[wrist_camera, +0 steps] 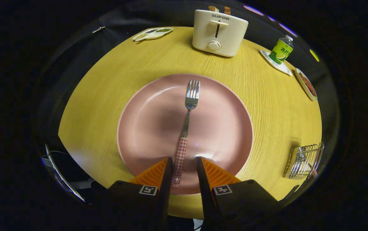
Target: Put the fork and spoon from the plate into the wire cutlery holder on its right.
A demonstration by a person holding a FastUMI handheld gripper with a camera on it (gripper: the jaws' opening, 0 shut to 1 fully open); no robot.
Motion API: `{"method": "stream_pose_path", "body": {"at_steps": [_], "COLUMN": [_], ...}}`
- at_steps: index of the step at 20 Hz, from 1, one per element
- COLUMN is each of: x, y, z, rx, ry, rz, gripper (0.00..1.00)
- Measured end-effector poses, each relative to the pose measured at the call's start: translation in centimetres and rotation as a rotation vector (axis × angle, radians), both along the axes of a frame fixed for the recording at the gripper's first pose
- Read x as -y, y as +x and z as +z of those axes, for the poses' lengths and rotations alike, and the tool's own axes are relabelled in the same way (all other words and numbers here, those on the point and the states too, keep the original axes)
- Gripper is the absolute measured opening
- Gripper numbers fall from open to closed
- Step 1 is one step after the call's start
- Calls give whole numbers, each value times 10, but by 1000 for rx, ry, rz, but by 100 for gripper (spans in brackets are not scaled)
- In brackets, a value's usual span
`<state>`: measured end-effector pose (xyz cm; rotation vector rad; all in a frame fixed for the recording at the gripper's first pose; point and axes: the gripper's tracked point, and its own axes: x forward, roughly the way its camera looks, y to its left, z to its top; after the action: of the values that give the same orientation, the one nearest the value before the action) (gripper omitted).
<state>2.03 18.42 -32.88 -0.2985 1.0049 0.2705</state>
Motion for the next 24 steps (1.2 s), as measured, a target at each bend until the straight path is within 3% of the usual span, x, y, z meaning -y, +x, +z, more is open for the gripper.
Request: {"method": "stream_pose_path", "body": {"at_steps": [5,10,19,24], "x": [-5,3,44,114], "y": [-6,-7,-32,-53], "z": [-2,-2,66,124], "rx": [-61,-171,-193,-187], "ry": [11,79,156,133], "rz": [72,87,121,124], "gripper": [24,10,10,10]}}
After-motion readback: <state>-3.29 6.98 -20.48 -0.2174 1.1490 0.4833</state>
